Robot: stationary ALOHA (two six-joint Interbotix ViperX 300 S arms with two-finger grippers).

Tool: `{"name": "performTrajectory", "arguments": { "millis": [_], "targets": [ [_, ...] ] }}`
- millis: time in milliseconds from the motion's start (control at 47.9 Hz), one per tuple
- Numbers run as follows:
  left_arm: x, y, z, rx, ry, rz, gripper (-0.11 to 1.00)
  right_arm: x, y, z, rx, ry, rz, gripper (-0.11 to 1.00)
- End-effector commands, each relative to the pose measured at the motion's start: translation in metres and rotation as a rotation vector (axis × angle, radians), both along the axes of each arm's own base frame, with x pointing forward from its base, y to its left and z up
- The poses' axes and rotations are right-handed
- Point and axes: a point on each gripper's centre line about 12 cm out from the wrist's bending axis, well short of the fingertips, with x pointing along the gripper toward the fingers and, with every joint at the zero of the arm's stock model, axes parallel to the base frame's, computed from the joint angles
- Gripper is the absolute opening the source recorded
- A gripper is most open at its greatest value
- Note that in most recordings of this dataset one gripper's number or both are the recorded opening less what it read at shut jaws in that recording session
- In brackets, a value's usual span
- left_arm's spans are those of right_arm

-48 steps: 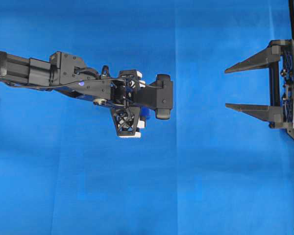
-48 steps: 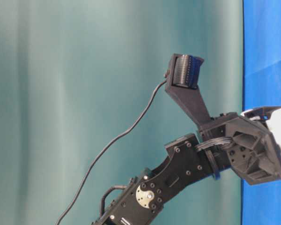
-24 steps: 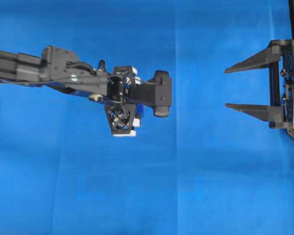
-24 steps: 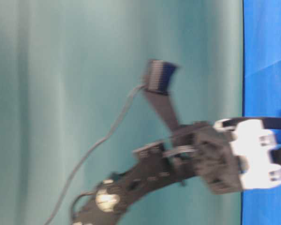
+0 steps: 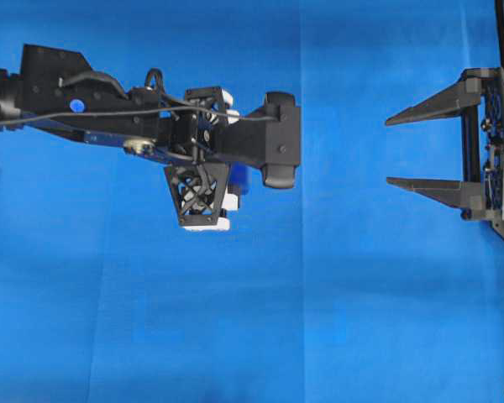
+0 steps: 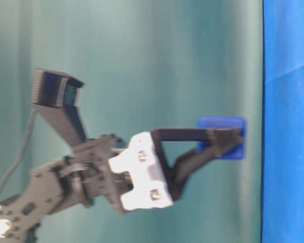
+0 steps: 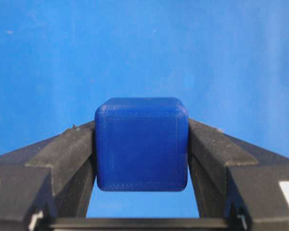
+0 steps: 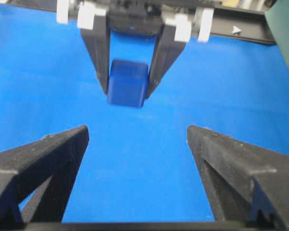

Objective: Handover the blue block to the right arm after grasping it with the left arm, then place it in the designated position.
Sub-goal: 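Lift the blue cube with the left gripper and retract it leftward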

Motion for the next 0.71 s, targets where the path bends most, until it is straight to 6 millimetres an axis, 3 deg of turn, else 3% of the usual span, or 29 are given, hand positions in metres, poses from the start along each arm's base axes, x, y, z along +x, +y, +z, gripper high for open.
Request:
{"name": "performTrajectory", "arguments": {
  "millis": [0, 250, 688],
  "targets": [
    [-0.002, -0.001, 0.045, 0.001, -0.087, -0.003, 0.49, 0.003, 0.000, 0.011, 0.006, -0.028, -0.003, 0.97],
    [-0.009, -0.002, 0.078, 0.004, -0.140, -0.006, 0.49, 0.003, 0.000, 0.010, 0.006, -0.026, -0.003, 0.97],
    [-0.011, -0.002, 0.078, 0.002, -0.140, -0.004, 0.49, 0.003, 0.000, 0.010, 0.006, -0.026, -0.003, 0.97]
  ]
}}
